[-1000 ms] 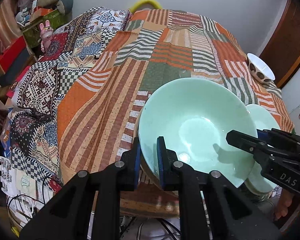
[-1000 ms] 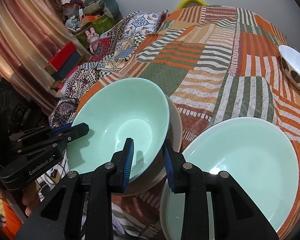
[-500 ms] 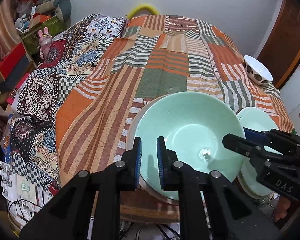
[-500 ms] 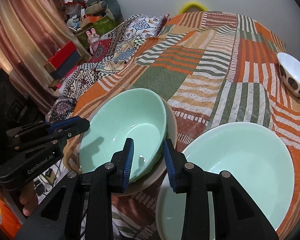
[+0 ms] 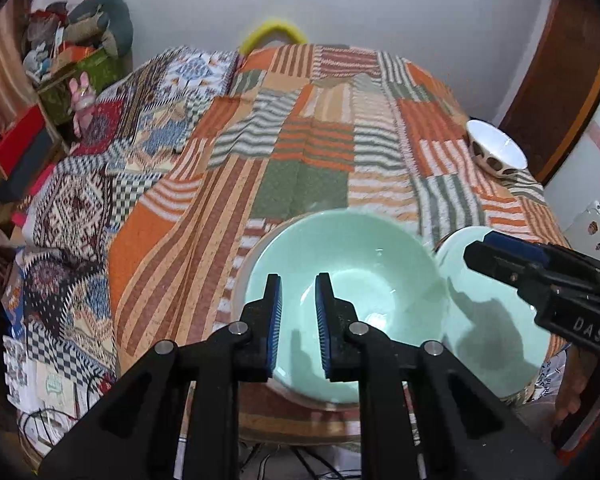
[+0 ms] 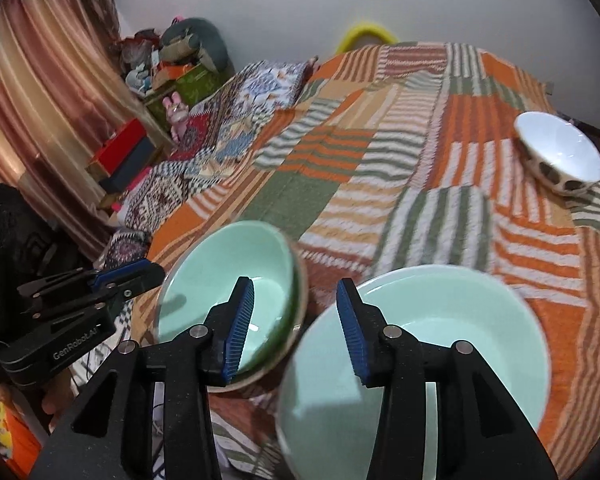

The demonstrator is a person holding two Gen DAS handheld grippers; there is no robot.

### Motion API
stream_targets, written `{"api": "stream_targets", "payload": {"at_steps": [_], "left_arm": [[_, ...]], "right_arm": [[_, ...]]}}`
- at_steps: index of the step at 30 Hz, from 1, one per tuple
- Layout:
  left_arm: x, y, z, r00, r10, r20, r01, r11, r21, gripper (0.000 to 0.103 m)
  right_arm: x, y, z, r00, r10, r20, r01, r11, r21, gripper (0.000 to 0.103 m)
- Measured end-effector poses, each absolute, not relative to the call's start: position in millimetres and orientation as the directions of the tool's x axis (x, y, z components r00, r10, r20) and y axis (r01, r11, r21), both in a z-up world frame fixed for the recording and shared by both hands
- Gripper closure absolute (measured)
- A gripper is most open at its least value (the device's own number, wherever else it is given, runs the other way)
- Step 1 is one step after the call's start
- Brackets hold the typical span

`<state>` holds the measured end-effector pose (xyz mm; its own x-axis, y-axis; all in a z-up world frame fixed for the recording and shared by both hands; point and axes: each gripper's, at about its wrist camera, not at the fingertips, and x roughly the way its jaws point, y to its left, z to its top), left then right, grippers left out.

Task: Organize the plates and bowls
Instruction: 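Open both grippers and release the light green bowl in the pink bowl, then move both grippers to the spotted white bowl and close on its rim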

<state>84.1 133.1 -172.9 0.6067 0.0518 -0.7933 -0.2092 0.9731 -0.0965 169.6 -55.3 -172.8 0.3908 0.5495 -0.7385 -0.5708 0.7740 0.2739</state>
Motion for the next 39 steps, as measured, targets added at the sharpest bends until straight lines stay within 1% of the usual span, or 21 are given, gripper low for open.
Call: {"api": "stream_targets", "payload": {"at_steps": [1, 3, 5, 8, 10, 11, 12, 17, 22, 28, 32, 36, 39], "left_arm": [[86.0, 129.2, -166.7, 0.618, 0.047, -0.785, -0.200, 0.975, -0.098, 0.079], [89.3, 123.4, -155.5, 0.640, 0.039, -0.767, -0.188, 0.976, -0.108, 0.065], [93.2, 116.7, -142.9, 0.666, 0.031, -0.745, -0.174, 0.978, -0.115, 0.062], [101.3, 105.0, -124.2, 0.701, 0.025, -0.713, -0.146, 0.983, -0.109, 0.060], [107.2, 97.1, -112.8, 0.721, 0.023, -0.693, -0.132, 0.986, -0.105, 0.053], [111.5, 93.2, -106.6, 0.732, 0.020, -0.681, -0.126, 0.986, -0.107, 0.047], [116.0, 89.1, -100.4, 0.744, 0.013, -0.668, -0.119, 0.987, -0.112, 0.043], [141.7, 67.8, -79.4, 0.777, -0.004, -0.629, -0.083, 0.991, -0.109, 0.034], [173.3, 48.0, -71.7, 0.781, -0.031, -0.623, -0.047, 0.993, -0.109, 0.031], [222.5, 24.4, -80.7, 0.747, -0.108, -0.656, 0.011, 0.989, -0.150, 0.031], [260.9, 6.9, -97.1, 0.709, -0.137, -0.692, 0.052, 0.989, -0.142, 0.031], [293.0, -3.2, -120.9, 0.647, -0.182, -0.740, 0.076, 0.982, -0.175, 0.031], [316.4, -9.5, -138.5, 0.606, -0.189, -0.773, 0.080, 0.981, -0.177, 0.031]], "right_arm": [[172.0, -63.8, -167.3, 0.407, 0.550, -0.730, -0.562, 0.781, 0.275, 0.063], [175.4, -78.0, -158.2, 0.437, 0.548, -0.713, -0.544, 0.793, 0.276, 0.063], [179.0, -94.3, -147.6, 0.472, 0.545, -0.693, -0.522, 0.806, 0.277, 0.059], [183.5, -116.6, -132.1, 0.529, 0.532, -0.661, -0.490, 0.828, 0.274, 0.056], [187.9, -134.6, -121.2, 0.569, 0.516, -0.640, -0.464, 0.844, 0.268, 0.054], [189.8, -141.7, -117.0, 0.587, 0.507, -0.631, -0.451, 0.852, 0.265, 0.053], [192.2, -149.7, -112.4, 0.607, 0.497, -0.620, -0.437, 0.861, 0.262, 0.053], [206.6, -188.0, -98.9, 0.677, 0.439, -0.591, -0.354, 0.898, 0.262, 0.052], [227.6, -222.2, -97.6, 0.714, 0.377, -0.589, -0.276, 0.926, 0.258, 0.052], [264.1, -247.8, -112.2, 0.717, 0.304, -0.628, -0.182, 0.950, 0.252, 0.052], [288.8, -259.1, -127.6, 0.695, 0.283, -0.661, -0.138, 0.955, 0.263, 0.052], [318.9, -264.0, -148.2, 0.649, 0.284, -0.705, -0.118, 0.954, 0.276, 0.052], [337.3, -264.3, -160.0, 0.620, 0.286, -0.731, -0.115, 0.954, 0.276, 0.052]]}}
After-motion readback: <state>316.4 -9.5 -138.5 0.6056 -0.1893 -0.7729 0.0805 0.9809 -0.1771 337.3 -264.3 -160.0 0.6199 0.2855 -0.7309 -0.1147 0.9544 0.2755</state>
